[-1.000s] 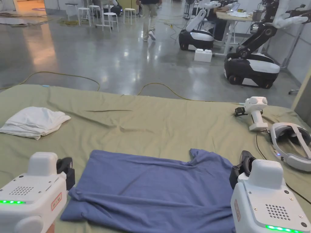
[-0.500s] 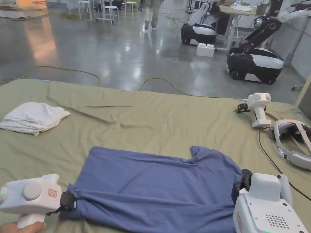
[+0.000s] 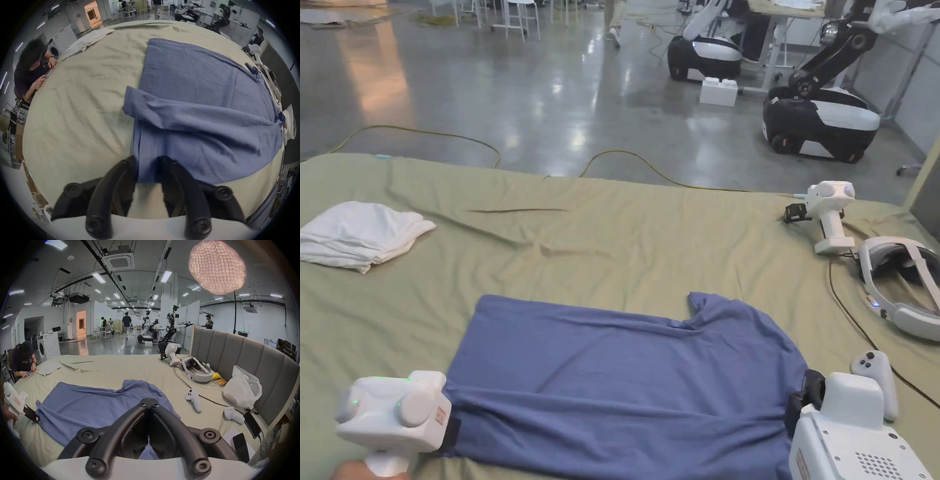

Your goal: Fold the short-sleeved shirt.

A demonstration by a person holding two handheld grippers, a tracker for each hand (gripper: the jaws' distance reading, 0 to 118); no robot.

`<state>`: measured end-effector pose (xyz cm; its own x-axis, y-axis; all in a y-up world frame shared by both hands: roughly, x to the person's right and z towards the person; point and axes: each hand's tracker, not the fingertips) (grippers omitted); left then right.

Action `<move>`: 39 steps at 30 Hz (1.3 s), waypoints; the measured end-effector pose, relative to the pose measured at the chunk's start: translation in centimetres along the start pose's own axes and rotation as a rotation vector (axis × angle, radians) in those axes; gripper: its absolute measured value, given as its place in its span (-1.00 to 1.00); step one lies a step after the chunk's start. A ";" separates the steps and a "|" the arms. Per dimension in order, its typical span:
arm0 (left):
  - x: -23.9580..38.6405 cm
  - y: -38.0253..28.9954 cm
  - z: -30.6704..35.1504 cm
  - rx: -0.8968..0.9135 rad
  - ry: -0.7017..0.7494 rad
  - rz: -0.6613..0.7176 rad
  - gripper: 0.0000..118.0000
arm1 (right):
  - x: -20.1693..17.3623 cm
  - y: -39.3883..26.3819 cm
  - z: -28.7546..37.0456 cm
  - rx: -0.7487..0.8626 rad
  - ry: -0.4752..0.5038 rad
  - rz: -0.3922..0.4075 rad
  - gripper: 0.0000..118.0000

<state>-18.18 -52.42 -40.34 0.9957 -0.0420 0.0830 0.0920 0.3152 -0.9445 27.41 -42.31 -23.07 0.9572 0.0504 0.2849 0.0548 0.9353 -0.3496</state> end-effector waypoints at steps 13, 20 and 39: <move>-2.3 -2.2 4.3 0.093 -0.111 0.024 -0.86 | 8.7 -2.3 -4.2 -0.382 -0.025 0.026 0.11; -3.1 -2.9 3.9 0.128 -0.113 0.024 -0.86 | 11.2 -6.6 -9.8 -0.683 0.112 -0.019 0.12; -4.0 -3.4 7.4 0.214 -0.123 0.035 -0.86 | 8.5 -3.5 -6.5 -0.646 0.136 0.145 -0.84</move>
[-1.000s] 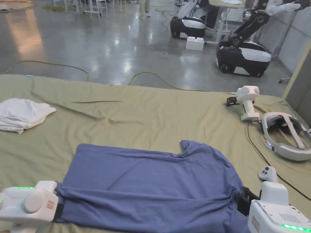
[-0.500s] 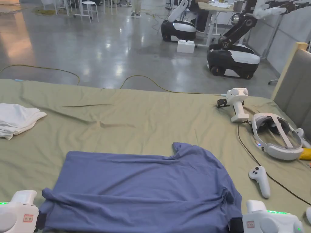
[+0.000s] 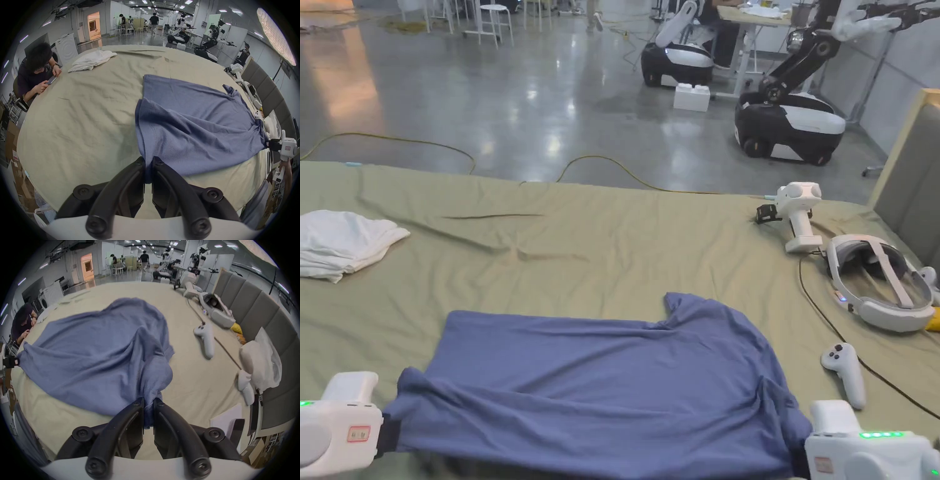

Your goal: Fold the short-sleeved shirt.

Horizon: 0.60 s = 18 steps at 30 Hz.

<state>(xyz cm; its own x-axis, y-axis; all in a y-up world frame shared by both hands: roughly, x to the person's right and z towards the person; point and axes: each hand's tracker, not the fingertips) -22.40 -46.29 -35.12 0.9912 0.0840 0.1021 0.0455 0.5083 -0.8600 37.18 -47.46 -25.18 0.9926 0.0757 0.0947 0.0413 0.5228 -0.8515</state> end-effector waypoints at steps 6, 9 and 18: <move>-1.6 -1.8 3.5 0.024 0.002 -0.003 -0.86 | 0.3 -1.1 5.3 0.038 0.010 0.070 -0.84; -2.5 -4.7 4.3 -0.018 -0.020 0.012 -0.86 | -0.2 -3.3 6.5 -0.013 -0.016 0.091 -0.84; -2.4 -13.4 2.4 -0.213 -0.023 0.068 -0.86 | -2.6 -12.3 2.7 -0.212 -0.066 0.064 -0.84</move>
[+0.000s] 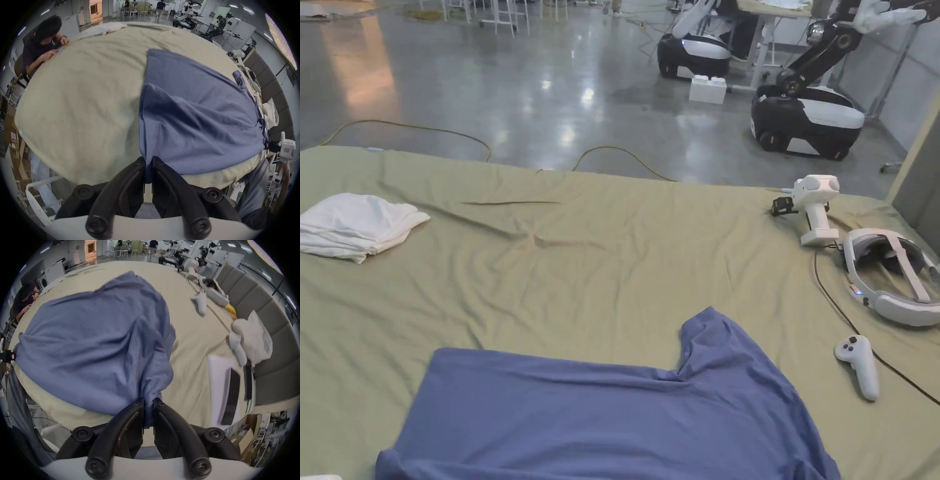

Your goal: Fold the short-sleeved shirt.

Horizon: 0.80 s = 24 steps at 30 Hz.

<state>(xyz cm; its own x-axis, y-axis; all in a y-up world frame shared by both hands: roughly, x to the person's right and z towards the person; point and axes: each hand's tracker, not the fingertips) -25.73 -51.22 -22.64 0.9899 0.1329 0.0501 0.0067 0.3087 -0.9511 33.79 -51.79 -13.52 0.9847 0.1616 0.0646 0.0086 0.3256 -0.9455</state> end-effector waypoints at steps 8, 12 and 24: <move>0.1 1.0 -1.0 0.028 0.021 0.007 -0.46 | -0.4 0.3 0.0 0.008 -0.113 -0.027 -0.11; 1.1 2.0 0.8 0.159 0.052 -0.048 -0.14 | -0.2 1.8 3.5 0.125 -0.138 -0.046 -0.01; 8.7 8.6 8.8 0.744 -0.010 -0.081 -0.14 | -6.5 9.1 12.7 0.866 -0.053 -0.093 0.03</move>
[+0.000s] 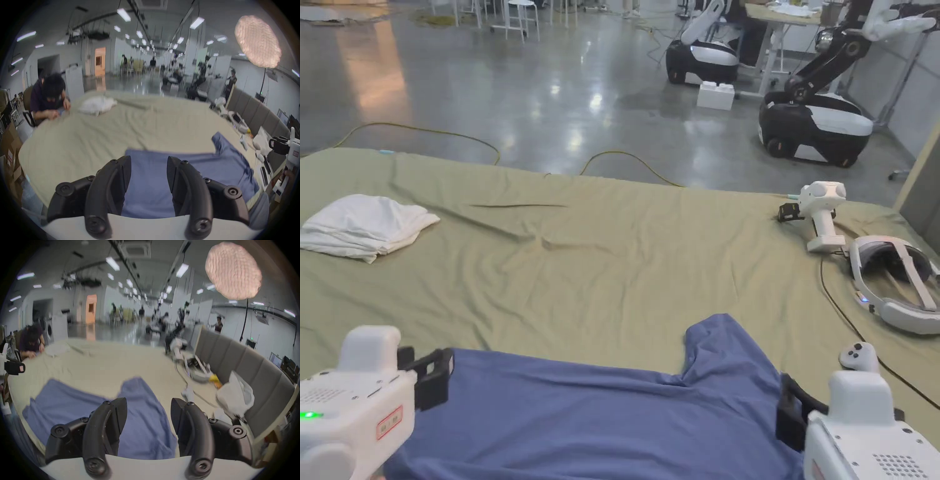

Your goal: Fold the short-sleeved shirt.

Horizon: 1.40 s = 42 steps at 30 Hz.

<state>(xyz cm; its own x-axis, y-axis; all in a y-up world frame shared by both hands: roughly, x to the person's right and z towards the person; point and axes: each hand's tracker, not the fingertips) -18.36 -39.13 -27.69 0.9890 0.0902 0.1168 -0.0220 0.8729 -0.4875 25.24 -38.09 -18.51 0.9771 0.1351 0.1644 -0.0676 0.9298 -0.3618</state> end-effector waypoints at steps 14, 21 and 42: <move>6.3 4.5 4.0 0.402 0.108 -0.160 -0.78 | -6.2 4.7 -0.6 0.328 -0.027 -0.122 -1.00; 3.8 3.7 3.0 0.322 0.062 -0.064 -0.93 | -6.9 5.0 -0.9 0.331 -0.011 -0.116 -1.00; -8.9 0.7 -26.1 -0.670 -0.007 0.088 0.07 | -2.3 -0.7 -5.7 0.026 -0.103 -0.106 -1.00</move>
<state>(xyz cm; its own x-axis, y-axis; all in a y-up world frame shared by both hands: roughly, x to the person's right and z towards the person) -23.34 -51.86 -51.67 0.9867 0.1523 0.0569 -0.0047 0.3763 -0.9265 24.16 -41.00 -23.83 0.9534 0.0691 0.2937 0.0279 0.9491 -0.3139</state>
